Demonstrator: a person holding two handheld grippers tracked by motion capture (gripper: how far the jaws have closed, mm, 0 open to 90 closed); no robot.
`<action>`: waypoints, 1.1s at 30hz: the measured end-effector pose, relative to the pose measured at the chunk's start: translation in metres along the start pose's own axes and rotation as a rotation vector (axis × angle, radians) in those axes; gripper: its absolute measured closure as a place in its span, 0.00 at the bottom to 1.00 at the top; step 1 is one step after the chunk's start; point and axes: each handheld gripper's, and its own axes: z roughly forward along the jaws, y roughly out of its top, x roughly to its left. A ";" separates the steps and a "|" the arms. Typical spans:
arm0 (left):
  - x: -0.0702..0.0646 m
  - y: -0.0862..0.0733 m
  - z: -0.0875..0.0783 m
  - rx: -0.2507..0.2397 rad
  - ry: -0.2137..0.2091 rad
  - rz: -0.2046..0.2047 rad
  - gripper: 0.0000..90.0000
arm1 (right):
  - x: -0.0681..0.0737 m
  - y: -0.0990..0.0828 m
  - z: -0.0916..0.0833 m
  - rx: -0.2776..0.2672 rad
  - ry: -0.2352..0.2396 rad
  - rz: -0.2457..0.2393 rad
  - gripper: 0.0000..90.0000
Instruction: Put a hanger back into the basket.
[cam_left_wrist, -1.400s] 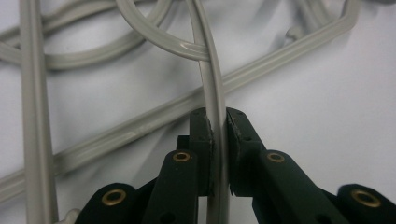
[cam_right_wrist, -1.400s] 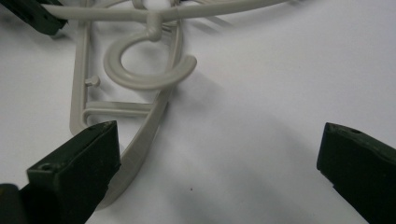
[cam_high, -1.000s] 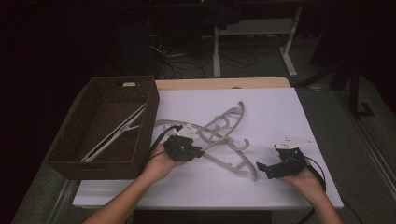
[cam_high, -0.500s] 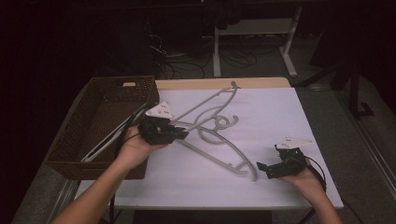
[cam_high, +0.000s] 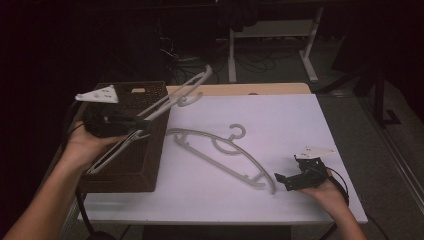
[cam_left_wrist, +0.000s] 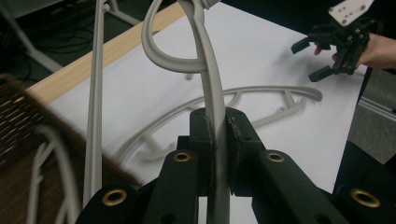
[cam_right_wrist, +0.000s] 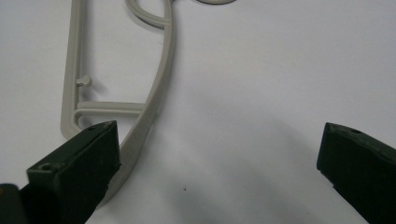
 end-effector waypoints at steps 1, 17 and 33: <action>0.000 0.000 0.000 0.000 0.000 0.000 0.92 | 0.000 0.000 0.000 0.001 -0.001 -0.002 0.00; 0.044 -0.071 -0.062 0.025 0.108 -0.140 0.91 | -0.001 0.000 0.004 0.017 -0.007 0.000 0.00; 0.088 -0.119 -0.032 0.148 0.115 -0.214 0.91 | -0.002 0.000 0.003 0.021 -0.011 0.005 0.00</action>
